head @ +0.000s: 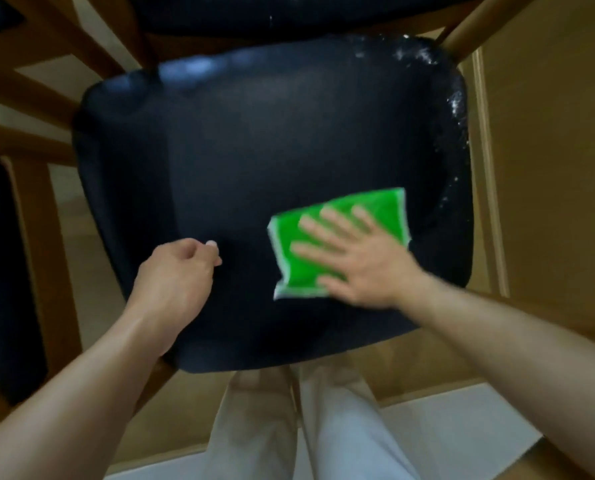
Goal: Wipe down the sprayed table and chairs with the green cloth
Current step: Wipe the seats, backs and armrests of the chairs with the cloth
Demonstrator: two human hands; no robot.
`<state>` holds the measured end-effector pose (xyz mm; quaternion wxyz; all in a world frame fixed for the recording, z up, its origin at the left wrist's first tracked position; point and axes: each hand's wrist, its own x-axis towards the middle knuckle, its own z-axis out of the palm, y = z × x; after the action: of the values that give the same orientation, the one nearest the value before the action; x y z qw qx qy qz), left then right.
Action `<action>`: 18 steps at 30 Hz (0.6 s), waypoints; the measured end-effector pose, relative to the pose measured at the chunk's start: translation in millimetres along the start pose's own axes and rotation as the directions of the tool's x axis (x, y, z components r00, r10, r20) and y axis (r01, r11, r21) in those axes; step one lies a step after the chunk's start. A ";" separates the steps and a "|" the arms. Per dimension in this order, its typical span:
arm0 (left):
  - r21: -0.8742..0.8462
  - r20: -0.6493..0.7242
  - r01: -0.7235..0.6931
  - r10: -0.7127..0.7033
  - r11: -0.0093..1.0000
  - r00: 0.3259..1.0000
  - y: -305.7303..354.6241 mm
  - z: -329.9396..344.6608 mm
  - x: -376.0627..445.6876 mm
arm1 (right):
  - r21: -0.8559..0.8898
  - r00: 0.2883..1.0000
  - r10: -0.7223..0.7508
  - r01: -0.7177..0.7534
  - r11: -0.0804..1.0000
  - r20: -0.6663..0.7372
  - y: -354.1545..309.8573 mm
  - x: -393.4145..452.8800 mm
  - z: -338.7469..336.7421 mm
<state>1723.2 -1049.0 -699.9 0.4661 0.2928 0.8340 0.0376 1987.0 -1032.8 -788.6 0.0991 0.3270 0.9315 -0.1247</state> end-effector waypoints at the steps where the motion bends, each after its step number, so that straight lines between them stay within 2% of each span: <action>1: 0.036 0.002 -0.007 0.007 0.999 1.000 2.9 0.8 1.6 | 0.020 0.989 0.144 -0.144 0.989 -0.020 23.9 8.0 -4.8; 3: 0.122 -0.009 -0.044 0.046 0.992 0.999 10.9 4.0 3.7 | 0.065 0.903 0.429 -0.426 0.902 -0.037 59.6 25.0 -13.1; 5: 0.194 -0.007 -0.090 0.093 0.977 0.996 20.0 7.1 5.2 | 0.147 0.746 0.665 -0.655 0.741 -0.031 80.8 41.1 -20.2; 7: 0.221 -0.006 -0.119 0.123 0.968 0.992 27.9 8.3 7.0 | 0.244 0.549 0.836 -0.808 0.536 -0.020 82.1 61.9 -26.9; 8: 0.232 -0.010 -0.128 0.134 0.964 0.991 31.4 7.9 8.5 | 0.270 0.471 0.882 -0.848 0.456 -0.011 72.2 72.1 -29.6; 9: 0.241 -0.019 -0.132 0.140 0.961 0.990 34.6 7.7 9.9 | 0.268 0.431 0.902 -0.869 0.416 -0.003 55.6 78.9 -30.5; 10: 0.247 -0.034 -0.136 0.149 0.959 0.988 38.5 7.8 12.0 | 0.243 0.445 0.896 -0.868 0.432 -0.004 34.8 81.3 -29.9; 11: 0.263 -0.056 -0.139 0.158 0.955 0.986 42.2 7.9 14.2 | 0.202 0.517 0.856 -0.838 0.507 -0.005 8.9 78.7 -27.9; 13: 0.331 -0.109 -0.128 0.173 0.935 0.979 46.1 7.5 18.9 | 0.139 0.733 0.680 -0.675 0.725 0.018 -46.7 59.9 -21.5; 15: 0.397 -0.133 -0.078 0.141 0.914 0.981 52.7 5.8 25.9 | 0.118 0.885 0.466 -0.465 0.877 0.022 -74.1 36.7 -12.9; 18: 0.504 -0.080 0.039 0.002 0.863 0.997 61.3 6.7 36.9 | 0.125 0.969 0.243 -0.248 0.961 0.050 -41.3 21.8 -8.6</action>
<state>1741.8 -980.6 -710.9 0.3406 0.3950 0.8351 -0.1749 1943.3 -1048.7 -779.4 0.1081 0.4435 0.8718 -0.1778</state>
